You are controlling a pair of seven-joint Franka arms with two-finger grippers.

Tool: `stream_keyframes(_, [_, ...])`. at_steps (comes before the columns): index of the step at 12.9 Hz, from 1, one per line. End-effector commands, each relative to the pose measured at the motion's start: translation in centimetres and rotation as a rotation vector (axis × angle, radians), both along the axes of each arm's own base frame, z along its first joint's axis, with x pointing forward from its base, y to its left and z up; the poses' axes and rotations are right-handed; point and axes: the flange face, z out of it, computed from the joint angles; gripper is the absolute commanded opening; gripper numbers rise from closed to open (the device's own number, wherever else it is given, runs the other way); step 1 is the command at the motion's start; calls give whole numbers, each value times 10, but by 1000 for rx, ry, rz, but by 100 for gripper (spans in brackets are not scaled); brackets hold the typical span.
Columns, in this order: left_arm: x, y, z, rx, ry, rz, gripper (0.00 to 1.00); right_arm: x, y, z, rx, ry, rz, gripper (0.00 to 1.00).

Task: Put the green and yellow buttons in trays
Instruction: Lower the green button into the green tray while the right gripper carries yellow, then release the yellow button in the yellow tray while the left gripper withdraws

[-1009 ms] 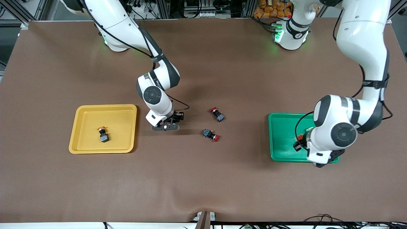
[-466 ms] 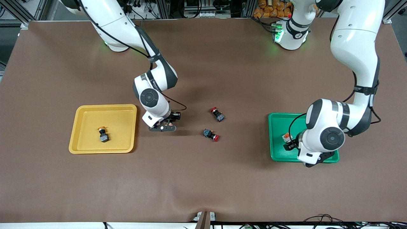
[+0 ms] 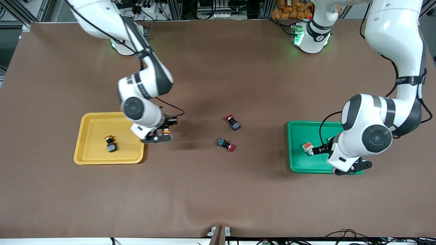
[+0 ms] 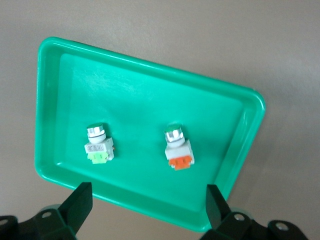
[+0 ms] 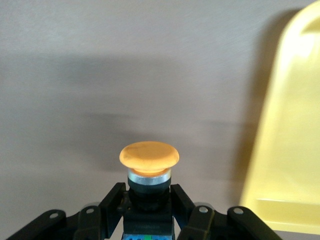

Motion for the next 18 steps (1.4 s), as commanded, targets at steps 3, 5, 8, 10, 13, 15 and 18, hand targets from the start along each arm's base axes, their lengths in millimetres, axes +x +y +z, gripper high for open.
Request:
stream_keyframes(3, [-50,5,30,21,-2,-47,100,14,-106,5,25,42,148,0])
stream_keyframes(5, [-47,25,45,-6,-4,-138,100,21,-136,2,23,35,188,0])
stream_keyframes(8, [-36,52,92,-35,19,-221,100,20,-156,-4,35,32,219,0])
stream_keyframes(10, [-32,57,139,-59,24,-232,100,19,-160,-17,22,-20,226,0])
stream_keyframes(13, [-53,60,209,-92,-12,-195,100,25,-157,-56,8,-76,257,0])
stream_keyframes(15, [-69,56,243,-122,-55,-172,100,26,-158,-68,6,-84,263,0])
stream_keyframes(18, [-87,60,270,-121,-62,-166,100,28,-161,-84,9,-106,297,0])
